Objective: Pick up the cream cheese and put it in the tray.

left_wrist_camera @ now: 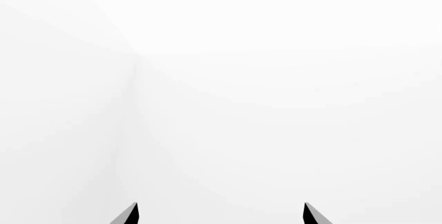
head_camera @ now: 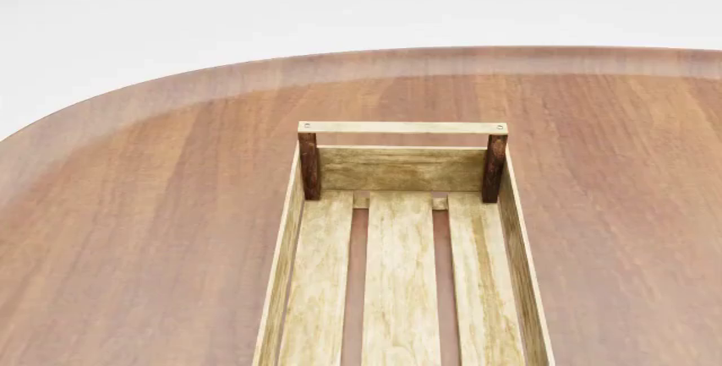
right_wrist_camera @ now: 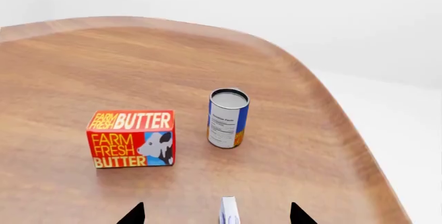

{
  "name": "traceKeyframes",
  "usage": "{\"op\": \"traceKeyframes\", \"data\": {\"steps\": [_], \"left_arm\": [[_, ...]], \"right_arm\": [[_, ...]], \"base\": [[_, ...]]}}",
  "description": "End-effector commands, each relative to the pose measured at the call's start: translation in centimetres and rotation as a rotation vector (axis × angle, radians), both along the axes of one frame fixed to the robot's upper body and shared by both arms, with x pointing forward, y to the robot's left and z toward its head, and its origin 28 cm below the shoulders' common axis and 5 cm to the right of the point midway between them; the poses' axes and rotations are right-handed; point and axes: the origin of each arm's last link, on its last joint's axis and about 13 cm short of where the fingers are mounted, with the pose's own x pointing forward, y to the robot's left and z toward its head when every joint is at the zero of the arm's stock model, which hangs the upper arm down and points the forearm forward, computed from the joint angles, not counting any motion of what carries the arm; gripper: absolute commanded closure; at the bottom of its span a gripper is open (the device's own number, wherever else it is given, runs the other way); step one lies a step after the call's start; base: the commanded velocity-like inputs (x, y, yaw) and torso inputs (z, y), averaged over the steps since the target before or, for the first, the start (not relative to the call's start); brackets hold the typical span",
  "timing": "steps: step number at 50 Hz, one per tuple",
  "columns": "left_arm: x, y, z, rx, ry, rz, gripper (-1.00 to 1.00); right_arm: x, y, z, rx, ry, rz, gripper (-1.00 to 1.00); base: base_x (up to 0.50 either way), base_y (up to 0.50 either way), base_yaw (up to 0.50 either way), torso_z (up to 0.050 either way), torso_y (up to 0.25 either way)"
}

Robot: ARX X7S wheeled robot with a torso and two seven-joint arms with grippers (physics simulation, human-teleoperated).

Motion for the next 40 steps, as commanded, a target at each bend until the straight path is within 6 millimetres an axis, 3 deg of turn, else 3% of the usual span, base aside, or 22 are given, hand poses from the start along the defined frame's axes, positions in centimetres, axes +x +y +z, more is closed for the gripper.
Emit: {"op": "traceKeyframes", "data": {"steps": [1,21,40], "left_arm": [[0.0,0.0,0.0,-0.002,0.002,0.001,-1.00],[0.0,-0.1,0.1,-0.001,0.002,0.000,-1.00],[0.1,-0.1,0.0,0.000,0.001,0.002,-1.00]], "right_arm": [[0.2,-0.3,-0.2,0.029,0.005,-0.008,-1.00],[1.3,-1.2,-1.4,0.088,0.059,0.006,-1.00],[0.9,-2.5,-1.1,0.103,0.034,-0.057,-1.00]], "base": [[0.00,0.00,0.00,0.000,0.000],[0.00,0.00,0.00,0.000,0.000],[0.00,0.00,0.00,0.000,0.000]]}}
